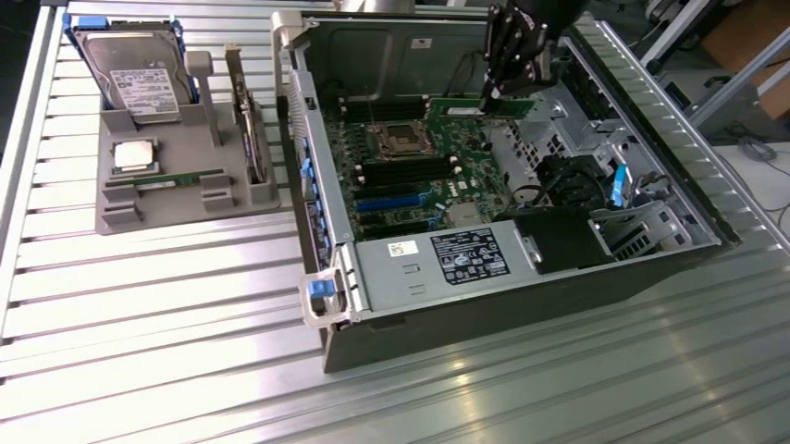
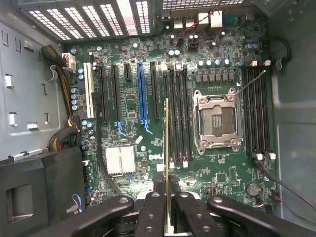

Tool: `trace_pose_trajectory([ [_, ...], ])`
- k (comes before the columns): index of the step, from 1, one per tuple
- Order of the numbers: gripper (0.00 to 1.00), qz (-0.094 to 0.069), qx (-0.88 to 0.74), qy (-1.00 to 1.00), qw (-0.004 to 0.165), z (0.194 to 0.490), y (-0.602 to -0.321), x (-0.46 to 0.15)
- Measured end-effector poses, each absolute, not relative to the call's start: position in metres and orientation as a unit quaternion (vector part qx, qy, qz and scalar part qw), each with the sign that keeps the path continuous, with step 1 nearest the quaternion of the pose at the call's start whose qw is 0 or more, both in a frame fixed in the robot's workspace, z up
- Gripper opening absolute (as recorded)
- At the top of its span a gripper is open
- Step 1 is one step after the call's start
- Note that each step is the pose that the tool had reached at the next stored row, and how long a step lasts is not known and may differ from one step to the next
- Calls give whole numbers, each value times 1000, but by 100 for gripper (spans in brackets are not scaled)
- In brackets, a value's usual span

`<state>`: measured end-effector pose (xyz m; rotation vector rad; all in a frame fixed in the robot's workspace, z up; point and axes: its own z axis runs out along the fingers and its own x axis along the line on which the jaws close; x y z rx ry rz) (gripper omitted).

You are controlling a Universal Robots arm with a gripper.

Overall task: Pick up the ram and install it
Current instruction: 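Insert the ram into the slot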

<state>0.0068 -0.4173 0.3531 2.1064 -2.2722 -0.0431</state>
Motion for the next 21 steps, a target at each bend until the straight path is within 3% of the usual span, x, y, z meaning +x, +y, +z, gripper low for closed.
trace_pose_trajectory([
  [21, 14, -14, 678, -735, 21, 349, -416, -1],
])
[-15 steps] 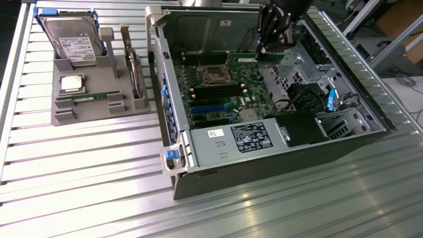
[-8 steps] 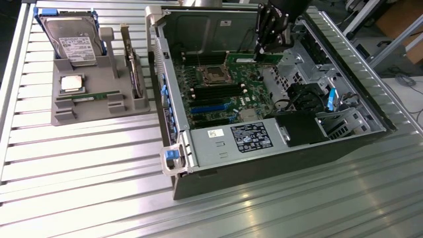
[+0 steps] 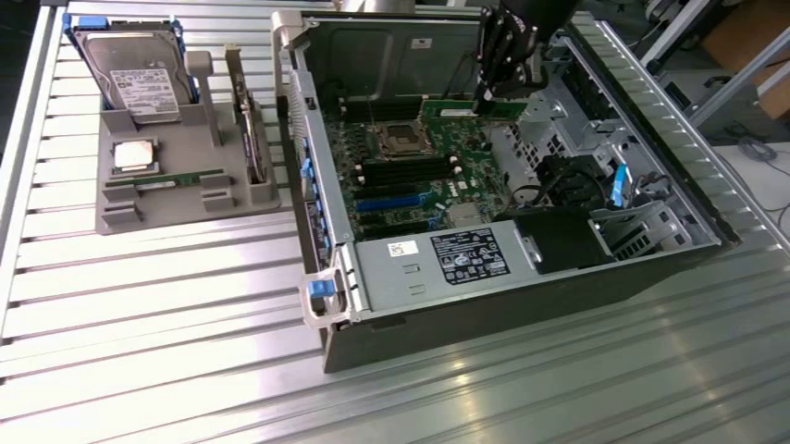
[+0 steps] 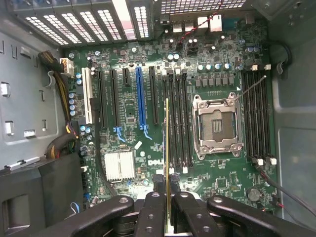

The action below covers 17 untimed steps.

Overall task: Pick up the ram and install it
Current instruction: 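Insert the ram into the slot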

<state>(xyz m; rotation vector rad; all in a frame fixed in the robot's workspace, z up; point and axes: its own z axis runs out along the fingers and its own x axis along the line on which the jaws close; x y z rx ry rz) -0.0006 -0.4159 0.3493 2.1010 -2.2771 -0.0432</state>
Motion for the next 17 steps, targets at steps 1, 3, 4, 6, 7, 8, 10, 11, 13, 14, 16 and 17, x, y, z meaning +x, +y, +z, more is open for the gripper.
trace_pose_trajectory([
  [1, 14, -14, 678, -735, 21, 349, -416, -1],
  [3, 14, -14, 678, -735, 22, 349, -416, -1],
  [4, 14, -14, 678, -735, 22, 349, -416, -1],
  [6, 14, -14, 678, -735, 21, 348, -416, -2],
  [7, 14, -14, 678, -735, 21, 348, -416, -2],
  [8, 14, -14, 677, -735, 21, 348, -416, -2],
  [10, 14, -14, 677, -735, 21, 347, -416, -3],
  [11, 14, -14, 677, -735, 21, 347, -416, -4],
  [13, 14, -14, 677, -735, 21, 346, -416, -5],
  [14, 14, -14, 677, -735, 21, 346, -416, -6],
  [16, 14, -14, 677, -735, 21, 345, -416, -6],
  [17, 14, -14, 677, -735, 21, 345, -416, -7],
])
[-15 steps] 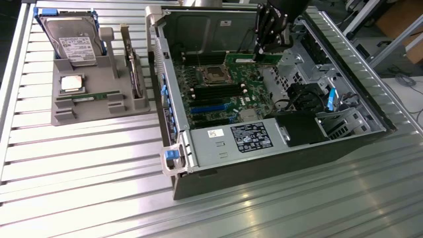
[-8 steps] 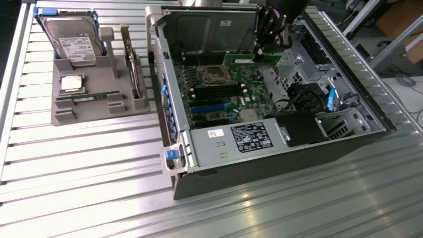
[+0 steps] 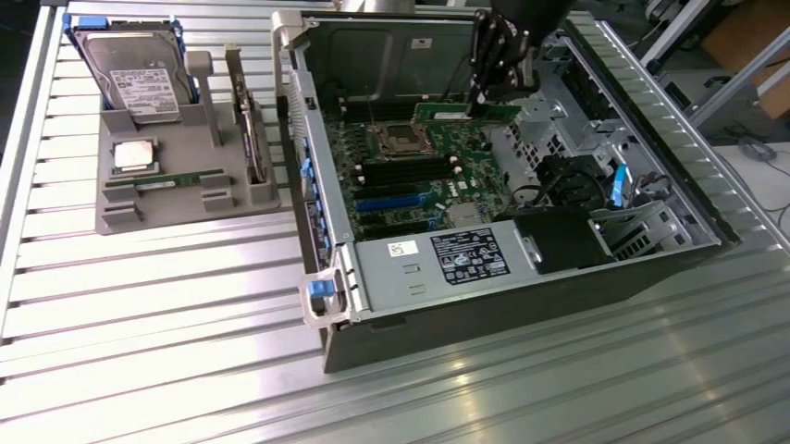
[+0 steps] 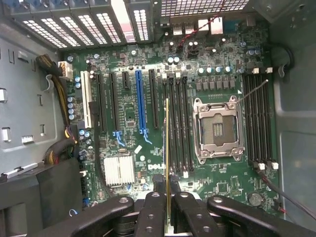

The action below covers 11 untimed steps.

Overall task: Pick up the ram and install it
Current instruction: 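Insert the ram into the slot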

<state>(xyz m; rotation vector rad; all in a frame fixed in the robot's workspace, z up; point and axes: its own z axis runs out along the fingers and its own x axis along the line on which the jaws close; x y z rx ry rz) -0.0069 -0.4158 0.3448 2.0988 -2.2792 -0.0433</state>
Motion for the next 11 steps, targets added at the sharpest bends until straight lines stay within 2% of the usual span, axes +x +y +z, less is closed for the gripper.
trace_pose_trajectory([
  [11, 14, -14, 677, -736, 21, 342, -416, -11],
])
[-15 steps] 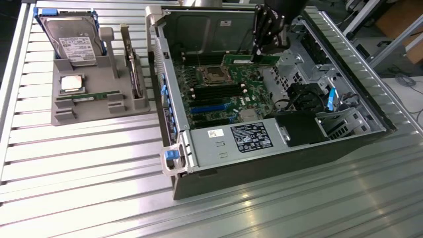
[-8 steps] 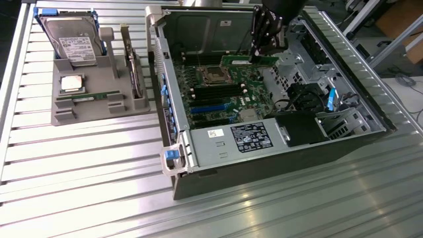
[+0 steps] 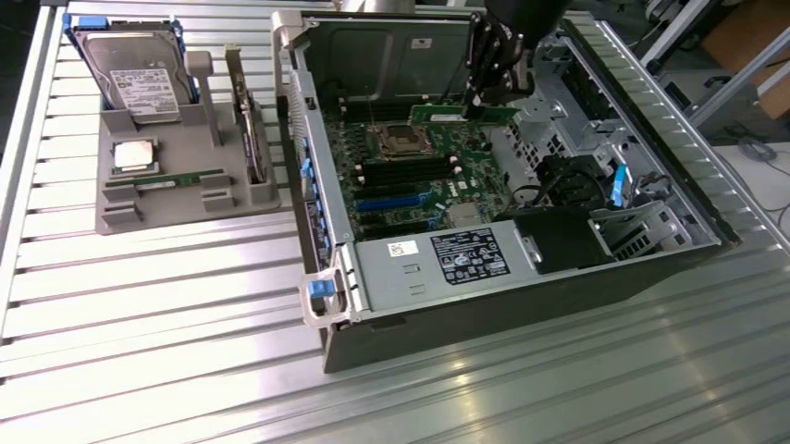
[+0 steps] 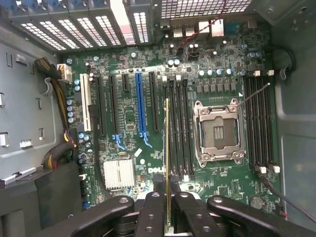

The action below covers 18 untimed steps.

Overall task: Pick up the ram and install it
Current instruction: 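Insert the ram into the slot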

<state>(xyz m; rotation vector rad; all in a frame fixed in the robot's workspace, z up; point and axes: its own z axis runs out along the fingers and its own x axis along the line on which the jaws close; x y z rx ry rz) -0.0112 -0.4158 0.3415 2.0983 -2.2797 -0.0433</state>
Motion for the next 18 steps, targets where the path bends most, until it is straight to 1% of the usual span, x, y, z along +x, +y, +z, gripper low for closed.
trace_pose_trajectory([
  [9, 14, -16, 677, -736, 20, 338, -416, -17],
  [14, 14, -31, 677, -735, 6, 338, -416, -20],
  [18, 14, -48, 677, -734, -10, 338, -416, -22],
])
